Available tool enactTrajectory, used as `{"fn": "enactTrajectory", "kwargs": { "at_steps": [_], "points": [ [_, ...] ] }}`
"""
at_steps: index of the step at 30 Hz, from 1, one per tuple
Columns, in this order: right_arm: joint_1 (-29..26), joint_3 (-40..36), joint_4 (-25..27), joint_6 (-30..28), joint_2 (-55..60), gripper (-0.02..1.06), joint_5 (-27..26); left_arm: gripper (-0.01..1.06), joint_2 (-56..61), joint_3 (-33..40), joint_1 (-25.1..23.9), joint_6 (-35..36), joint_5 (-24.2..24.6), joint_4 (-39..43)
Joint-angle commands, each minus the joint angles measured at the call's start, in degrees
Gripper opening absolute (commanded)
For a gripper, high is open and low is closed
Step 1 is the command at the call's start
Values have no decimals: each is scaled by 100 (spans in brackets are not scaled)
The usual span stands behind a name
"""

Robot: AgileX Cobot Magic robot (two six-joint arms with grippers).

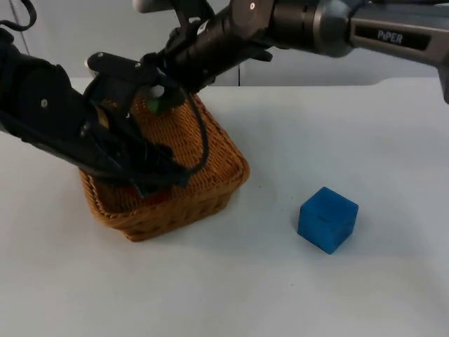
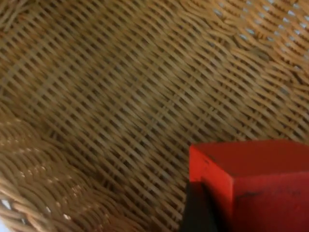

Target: Pick up one cube with each hand and place exactly two cubes into the same basket, leaving the remaining cube outside.

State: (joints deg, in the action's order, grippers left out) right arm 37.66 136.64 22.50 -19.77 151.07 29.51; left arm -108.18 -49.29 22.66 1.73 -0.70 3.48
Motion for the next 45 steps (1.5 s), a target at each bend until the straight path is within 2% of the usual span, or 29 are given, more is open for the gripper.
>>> {"fn": "enactTrajectory", "kwargs": {
  "at_steps": [1,24,27,29,31,32,36,37,40,41,43,45],
  "points": [
    [39,48,71,-78,-5,0,-52,0,-23,-34,-13,8,-159,47],
    [39,48,361,-323,335,0,377,0,-328,-34,-13,8,-269,61],
    [39,48,361,-371,335,3,434,0,-344,-34,-13,8,-269,50],
    [39,48,361,-426,348,9,474,0,-344,-34,-13,8,-269,50],
    [39,48,350,-426,348,24,497,0,-344,-34,-13,8,-269,50],
    [39,48,350,-426,348,24,497,0,-344,-34,-13,8,-269,50],
    [39,48,337,-426,348,50,497,0,-328,-34,-13,8,-259,49],
    [39,48,337,-426,348,50,497,0,-328,-34,-13,8,-259,49],
    [39,48,337,-426,334,61,497,2,-322,-34,-13,8,-259,49],
    [39,48,337,-426,322,63,481,8,-319,-34,-13,8,-259,49],
    [39,48,337,-426,322,64,469,11,-319,-34,-13,8,-259,49],
    [39,48,349,-426,301,64,451,32,-319,-34,-13,8,-259,49]
  ]
}}
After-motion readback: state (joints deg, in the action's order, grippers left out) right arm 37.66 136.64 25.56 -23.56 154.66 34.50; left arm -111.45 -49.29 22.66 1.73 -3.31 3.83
